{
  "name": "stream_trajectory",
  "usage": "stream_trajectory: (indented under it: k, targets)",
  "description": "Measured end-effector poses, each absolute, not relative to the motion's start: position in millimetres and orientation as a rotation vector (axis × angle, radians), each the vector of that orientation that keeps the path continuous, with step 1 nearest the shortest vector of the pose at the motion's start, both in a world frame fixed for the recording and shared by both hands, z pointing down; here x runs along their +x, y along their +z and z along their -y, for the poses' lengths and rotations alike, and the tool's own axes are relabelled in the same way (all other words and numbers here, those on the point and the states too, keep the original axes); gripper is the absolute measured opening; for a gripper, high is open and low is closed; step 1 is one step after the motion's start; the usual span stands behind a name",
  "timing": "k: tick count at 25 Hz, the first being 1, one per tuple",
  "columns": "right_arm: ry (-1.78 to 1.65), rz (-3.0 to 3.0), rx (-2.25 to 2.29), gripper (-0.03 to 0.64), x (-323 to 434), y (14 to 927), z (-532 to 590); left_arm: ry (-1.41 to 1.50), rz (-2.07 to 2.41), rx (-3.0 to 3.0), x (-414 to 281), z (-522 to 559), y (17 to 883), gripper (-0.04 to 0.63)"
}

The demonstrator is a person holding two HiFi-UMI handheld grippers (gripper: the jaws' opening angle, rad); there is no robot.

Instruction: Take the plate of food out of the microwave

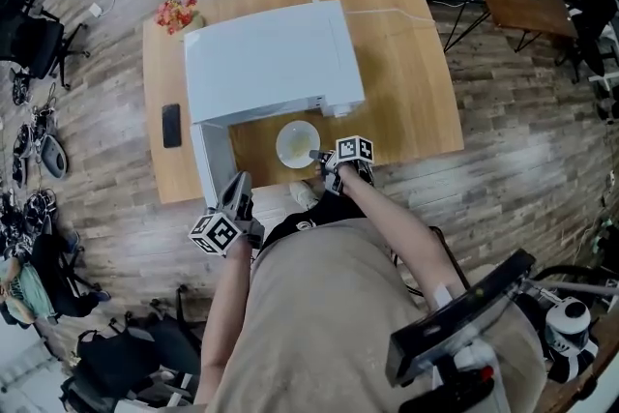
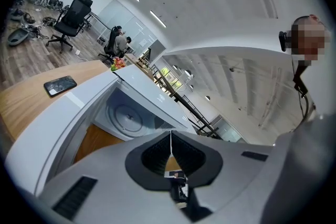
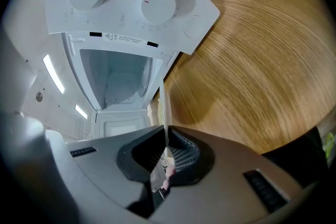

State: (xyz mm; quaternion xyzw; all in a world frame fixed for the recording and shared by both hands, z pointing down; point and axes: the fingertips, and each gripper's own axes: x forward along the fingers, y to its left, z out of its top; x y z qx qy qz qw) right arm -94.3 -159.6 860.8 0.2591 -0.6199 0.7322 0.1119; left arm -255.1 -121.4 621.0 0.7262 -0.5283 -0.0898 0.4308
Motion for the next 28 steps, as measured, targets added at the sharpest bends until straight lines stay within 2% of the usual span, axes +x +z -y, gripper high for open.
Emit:
stream_trajectory:
  k: [17, 26, 28]
  targets:
    - [2.220, 1.765, 0.806, 0.020, -102, 892, 167, -0.152, 1.335, 1.805, -254, 118, 619, 0.005]
    - [1.982, 1.658, 0.983, 0.025, -92, 911, 171, -0.129, 1.311, 1.828, -240, 120, 623, 0.005]
    - [1.911, 1.677, 1.007, 0.048, -93, 910, 176, -0.131, 1.306, 1.832, -238, 120, 623, 0.005]
